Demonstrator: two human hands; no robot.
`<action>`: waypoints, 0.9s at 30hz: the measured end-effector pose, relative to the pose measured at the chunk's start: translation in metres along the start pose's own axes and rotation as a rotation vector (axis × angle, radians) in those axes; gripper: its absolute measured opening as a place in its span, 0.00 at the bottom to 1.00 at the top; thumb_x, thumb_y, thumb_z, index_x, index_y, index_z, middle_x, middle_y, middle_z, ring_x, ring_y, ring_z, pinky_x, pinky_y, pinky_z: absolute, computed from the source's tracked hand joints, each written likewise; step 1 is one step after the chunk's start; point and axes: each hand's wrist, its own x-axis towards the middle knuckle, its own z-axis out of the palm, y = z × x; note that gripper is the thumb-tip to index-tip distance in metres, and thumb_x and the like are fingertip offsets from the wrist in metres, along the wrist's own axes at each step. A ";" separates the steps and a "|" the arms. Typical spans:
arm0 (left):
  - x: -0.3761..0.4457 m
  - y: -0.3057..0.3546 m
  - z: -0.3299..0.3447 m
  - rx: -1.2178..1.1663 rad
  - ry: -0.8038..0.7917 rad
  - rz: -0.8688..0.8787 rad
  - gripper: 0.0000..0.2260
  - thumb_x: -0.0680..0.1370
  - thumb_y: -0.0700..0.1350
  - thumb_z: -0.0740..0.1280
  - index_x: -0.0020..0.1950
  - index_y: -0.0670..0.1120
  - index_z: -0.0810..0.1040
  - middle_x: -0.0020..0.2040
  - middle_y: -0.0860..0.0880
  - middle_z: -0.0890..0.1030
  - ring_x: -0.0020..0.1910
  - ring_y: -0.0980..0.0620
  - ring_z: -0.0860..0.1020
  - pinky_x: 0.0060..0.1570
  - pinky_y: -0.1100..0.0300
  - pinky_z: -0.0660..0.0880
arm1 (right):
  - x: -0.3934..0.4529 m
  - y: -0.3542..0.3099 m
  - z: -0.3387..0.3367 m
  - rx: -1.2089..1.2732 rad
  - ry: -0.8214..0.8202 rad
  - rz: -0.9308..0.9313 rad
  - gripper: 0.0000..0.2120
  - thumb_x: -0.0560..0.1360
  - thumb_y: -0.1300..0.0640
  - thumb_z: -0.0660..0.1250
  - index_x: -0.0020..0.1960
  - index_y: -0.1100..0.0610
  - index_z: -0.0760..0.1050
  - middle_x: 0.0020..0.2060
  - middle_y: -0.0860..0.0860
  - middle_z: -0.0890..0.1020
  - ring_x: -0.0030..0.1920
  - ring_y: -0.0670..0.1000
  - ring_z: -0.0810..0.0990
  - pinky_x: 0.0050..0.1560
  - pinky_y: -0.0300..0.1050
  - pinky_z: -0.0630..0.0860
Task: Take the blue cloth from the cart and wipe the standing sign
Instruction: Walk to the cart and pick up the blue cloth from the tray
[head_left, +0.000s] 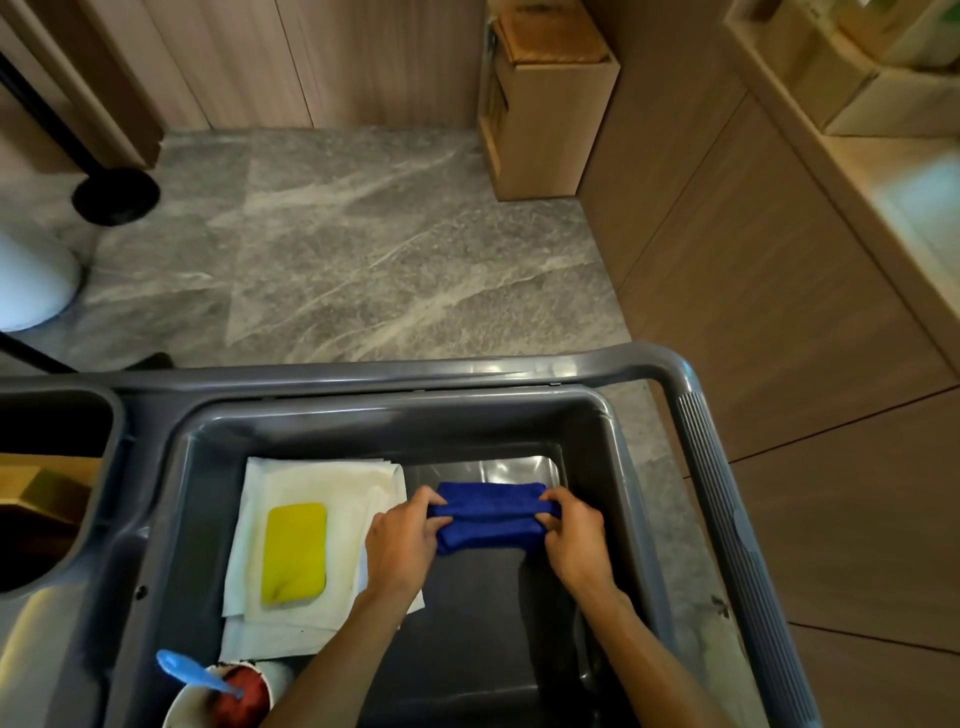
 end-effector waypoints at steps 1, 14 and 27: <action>-0.001 0.002 -0.003 -0.021 0.015 -0.013 0.06 0.80 0.49 0.69 0.56 0.53 0.77 0.52 0.51 0.85 0.49 0.51 0.82 0.49 0.59 0.79 | 0.001 -0.001 -0.003 0.014 0.013 -0.010 0.12 0.79 0.67 0.65 0.52 0.49 0.76 0.46 0.45 0.80 0.45 0.37 0.78 0.47 0.28 0.72; -0.007 0.054 -0.071 -0.154 0.253 0.022 0.09 0.76 0.47 0.73 0.56 0.51 0.84 0.49 0.49 0.85 0.48 0.50 0.81 0.44 0.60 0.73 | -0.016 -0.047 -0.056 0.072 0.132 -0.198 0.11 0.79 0.60 0.67 0.54 0.45 0.74 0.45 0.40 0.80 0.46 0.37 0.80 0.41 0.28 0.74; -0.014 0.130 -0.176 -0.341 0.330 0.182 0.07 0.74 0.45 0.76 0.51 0.52 0.86 0.44 0.53 0.86 0.45 0.53 0.84 0.51 0.49 0.80 | -0.035 -0.135 -0.143 0.182 0.342 -0.405 0.06 0.77 0.60 0.71 0.52 0.52 0.82 0.40 0.42 0.83 0.43 0.38 0.81 0.49 0.37 0.78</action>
